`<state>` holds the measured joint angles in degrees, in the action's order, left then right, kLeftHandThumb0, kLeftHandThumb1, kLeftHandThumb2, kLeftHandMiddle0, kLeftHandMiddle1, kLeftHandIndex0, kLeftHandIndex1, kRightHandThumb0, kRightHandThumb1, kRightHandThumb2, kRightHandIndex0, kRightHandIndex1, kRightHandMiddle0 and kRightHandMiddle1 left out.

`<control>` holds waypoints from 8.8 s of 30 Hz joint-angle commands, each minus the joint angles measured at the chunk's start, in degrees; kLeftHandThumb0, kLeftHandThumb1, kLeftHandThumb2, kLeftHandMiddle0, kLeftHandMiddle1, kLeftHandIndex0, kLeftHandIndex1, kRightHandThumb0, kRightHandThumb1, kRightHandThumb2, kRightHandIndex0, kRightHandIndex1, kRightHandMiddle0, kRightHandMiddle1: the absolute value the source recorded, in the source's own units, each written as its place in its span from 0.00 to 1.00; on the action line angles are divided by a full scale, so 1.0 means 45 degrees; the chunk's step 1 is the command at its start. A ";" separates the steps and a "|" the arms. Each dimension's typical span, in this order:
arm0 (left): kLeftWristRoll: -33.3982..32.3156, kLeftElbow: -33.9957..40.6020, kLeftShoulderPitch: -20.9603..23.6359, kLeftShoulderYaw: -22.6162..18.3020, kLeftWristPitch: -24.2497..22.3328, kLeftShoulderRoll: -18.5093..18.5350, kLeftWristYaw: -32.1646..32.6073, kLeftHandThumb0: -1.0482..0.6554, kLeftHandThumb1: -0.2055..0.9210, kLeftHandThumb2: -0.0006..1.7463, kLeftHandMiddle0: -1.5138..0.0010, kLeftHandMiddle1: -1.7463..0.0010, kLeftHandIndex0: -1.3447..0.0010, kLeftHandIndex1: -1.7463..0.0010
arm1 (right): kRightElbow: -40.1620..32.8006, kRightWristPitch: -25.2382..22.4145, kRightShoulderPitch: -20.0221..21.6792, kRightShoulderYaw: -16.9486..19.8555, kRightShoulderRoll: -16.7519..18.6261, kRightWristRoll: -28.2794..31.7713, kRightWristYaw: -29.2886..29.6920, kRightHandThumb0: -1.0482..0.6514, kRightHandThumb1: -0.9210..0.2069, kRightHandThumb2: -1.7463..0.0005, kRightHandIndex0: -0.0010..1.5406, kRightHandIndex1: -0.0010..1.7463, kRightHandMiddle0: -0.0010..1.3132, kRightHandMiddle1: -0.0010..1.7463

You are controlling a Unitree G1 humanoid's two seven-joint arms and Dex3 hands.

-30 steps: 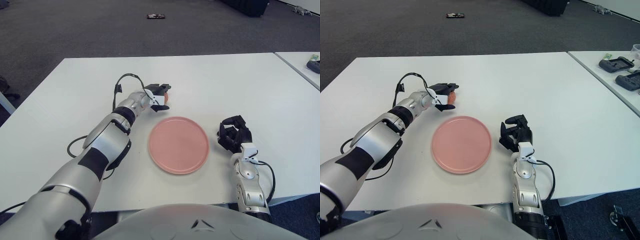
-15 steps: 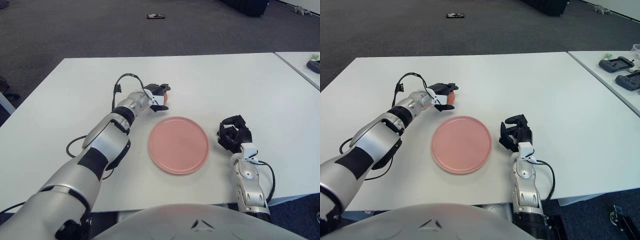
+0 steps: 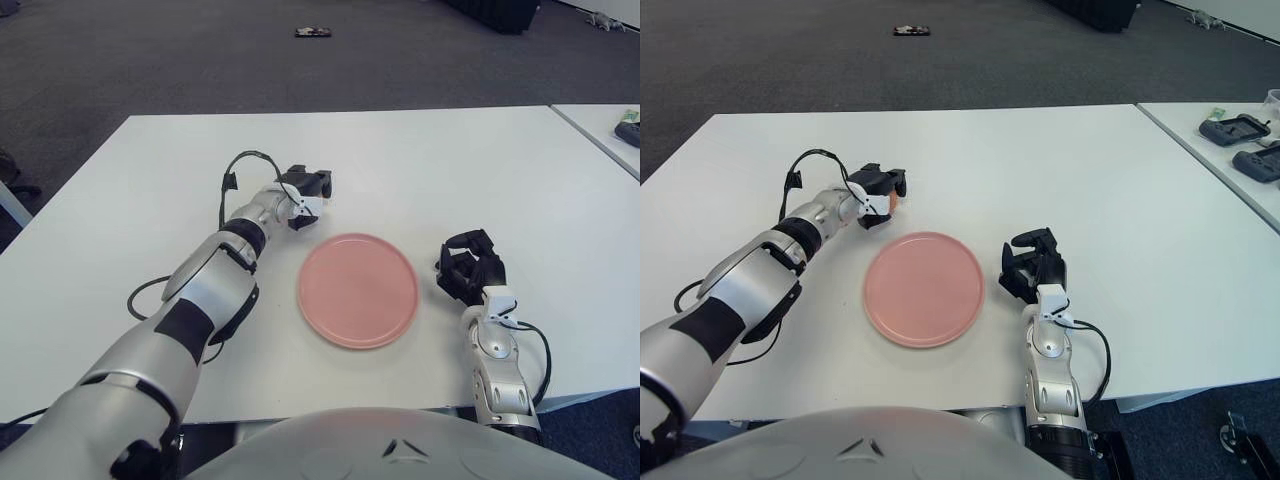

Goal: Put the apple into the plate.

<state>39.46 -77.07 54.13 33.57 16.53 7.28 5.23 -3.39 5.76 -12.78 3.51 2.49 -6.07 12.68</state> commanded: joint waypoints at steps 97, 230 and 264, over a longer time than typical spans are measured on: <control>-0.8597 0.1304 -0.0021 -0.8033 -0.0182 -0.0425 -0.7912 0.61 0.08 1.00 0.35 0.09 0.47 0.00 | -0.0038 0.0551 0.0208 0.0175 0.0131 -0.0100 0.0229 0.39 0.23 0.49 0.37 0.89 0.27 1.00; 0.2385 -0.0291 0.0679 0.2038 -0.0017 0.0073 -0.1961 0.00 0.72 0.42 0.98 0.91 1.00 1.00 | 0.0278 0.1340 0.0215 0.0428 0.0107 -0.0352 0.0459 0.39 0.26 0.47 0.36 0.93 0.28 1.00; 0.0864 -0.0276 0.0131 0.0695 -0.0337 0.0033 -0.1118 0.54 0.26 0.87 0.49 0.02 0.62 0.00 | -0.0059 0.1311 -0.0030 0.0534 0.0070 -0.0070 0.0154 0.39 0.22 0.50 0.34 0.92 0.26 1.00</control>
<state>43.81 -77.20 56.29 37.37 16.12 6.88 0.04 -2.84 11.08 -12.63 5.37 2.92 -7.21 13.53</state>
